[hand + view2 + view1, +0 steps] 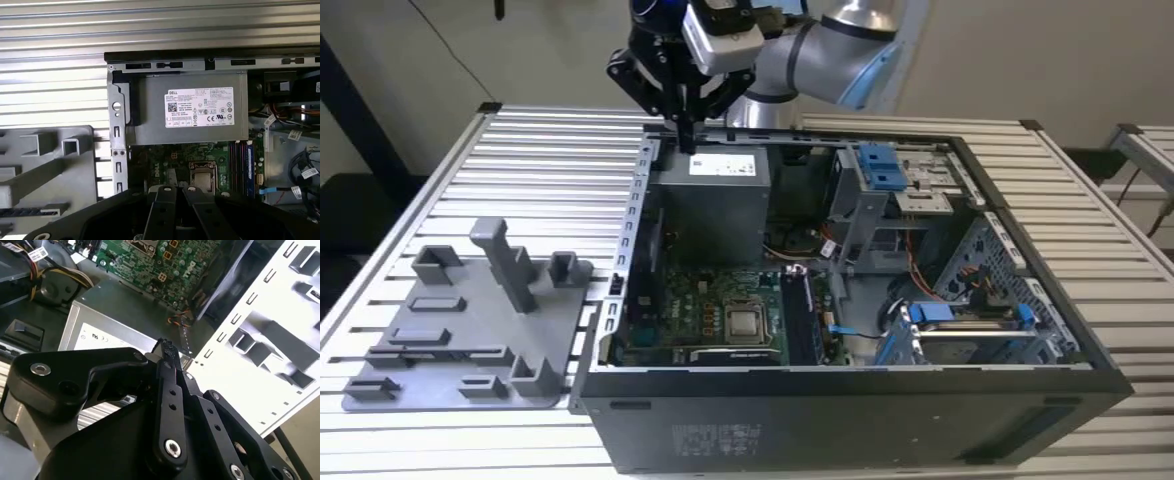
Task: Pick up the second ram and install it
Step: 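Reach for the second ram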
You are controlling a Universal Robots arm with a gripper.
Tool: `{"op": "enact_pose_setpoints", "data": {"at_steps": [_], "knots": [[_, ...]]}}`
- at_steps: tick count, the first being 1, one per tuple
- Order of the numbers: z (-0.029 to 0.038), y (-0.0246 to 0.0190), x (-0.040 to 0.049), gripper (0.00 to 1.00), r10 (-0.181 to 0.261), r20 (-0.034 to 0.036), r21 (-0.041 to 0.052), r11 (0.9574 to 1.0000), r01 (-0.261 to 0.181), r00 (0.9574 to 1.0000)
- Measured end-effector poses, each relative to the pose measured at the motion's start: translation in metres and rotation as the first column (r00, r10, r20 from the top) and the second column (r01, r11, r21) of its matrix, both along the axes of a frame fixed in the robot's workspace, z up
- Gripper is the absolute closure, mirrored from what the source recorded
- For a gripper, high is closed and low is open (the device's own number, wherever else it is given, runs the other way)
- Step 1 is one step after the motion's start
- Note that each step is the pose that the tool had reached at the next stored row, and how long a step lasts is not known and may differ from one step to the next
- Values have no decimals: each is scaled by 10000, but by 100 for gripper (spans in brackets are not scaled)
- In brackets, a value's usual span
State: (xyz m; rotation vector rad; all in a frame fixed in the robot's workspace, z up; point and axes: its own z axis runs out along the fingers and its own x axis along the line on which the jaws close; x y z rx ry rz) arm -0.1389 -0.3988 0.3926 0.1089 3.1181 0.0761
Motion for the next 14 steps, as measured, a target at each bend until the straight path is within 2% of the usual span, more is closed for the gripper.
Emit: {"op": "enact_pose_setpoints", "data": {"at_steps": [4,14], "knots": [[0,0,-64,89,0,0,0,10000,0,10000],[0,0,-100,89,1,-1,0,10000,-1,10000]]}}
